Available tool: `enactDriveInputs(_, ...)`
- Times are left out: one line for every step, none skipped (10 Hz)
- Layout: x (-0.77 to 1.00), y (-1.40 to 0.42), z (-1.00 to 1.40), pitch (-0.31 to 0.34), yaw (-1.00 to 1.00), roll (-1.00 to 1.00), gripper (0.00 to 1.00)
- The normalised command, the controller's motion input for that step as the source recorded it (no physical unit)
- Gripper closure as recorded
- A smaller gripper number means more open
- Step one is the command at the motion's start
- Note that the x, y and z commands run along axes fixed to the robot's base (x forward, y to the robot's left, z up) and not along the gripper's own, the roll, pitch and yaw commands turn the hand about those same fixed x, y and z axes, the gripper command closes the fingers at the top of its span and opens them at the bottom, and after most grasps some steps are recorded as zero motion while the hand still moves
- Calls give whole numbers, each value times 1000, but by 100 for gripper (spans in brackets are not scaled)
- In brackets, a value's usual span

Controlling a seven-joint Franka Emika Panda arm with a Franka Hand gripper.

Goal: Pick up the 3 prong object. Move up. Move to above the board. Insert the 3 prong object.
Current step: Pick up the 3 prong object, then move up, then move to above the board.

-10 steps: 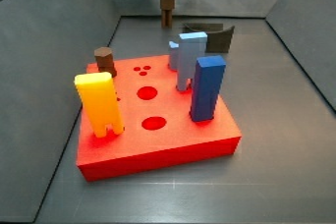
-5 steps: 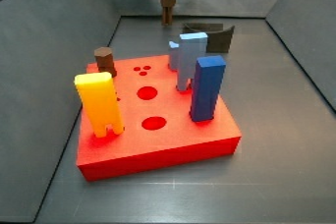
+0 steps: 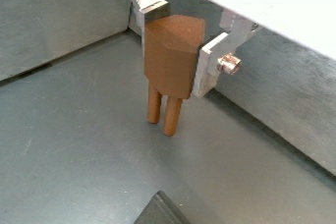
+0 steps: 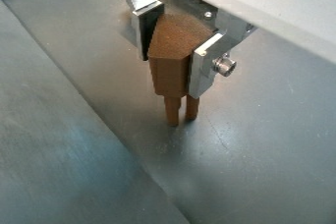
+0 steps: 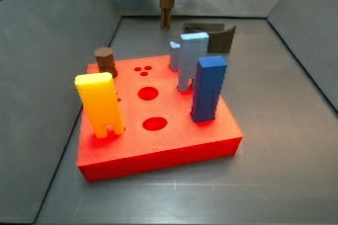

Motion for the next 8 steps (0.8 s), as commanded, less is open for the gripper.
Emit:
enactDriveInputs(0, 0, 0, 0, 0, 0, 100)
enactDriveInputs(0, 0, 0, 0, 0, 0, 100)
enactDriveInputs(0, 0, 833, 0, 0, 0, 100)
enactDriveInputs(-74, 5, 792, 31, 11, -8, 100)
enactDriveInputs(-91, -4, 690, 45, 5, 4, 100)
enactDriveInputs(-64, -4, 555, 47, -1, 27, 100)
enactDriveInputs(-41, -3, 353, 61, -5, 54, 100)
enactDriveInputs(-67, -110, 1000, -261, -191, -125, 100)
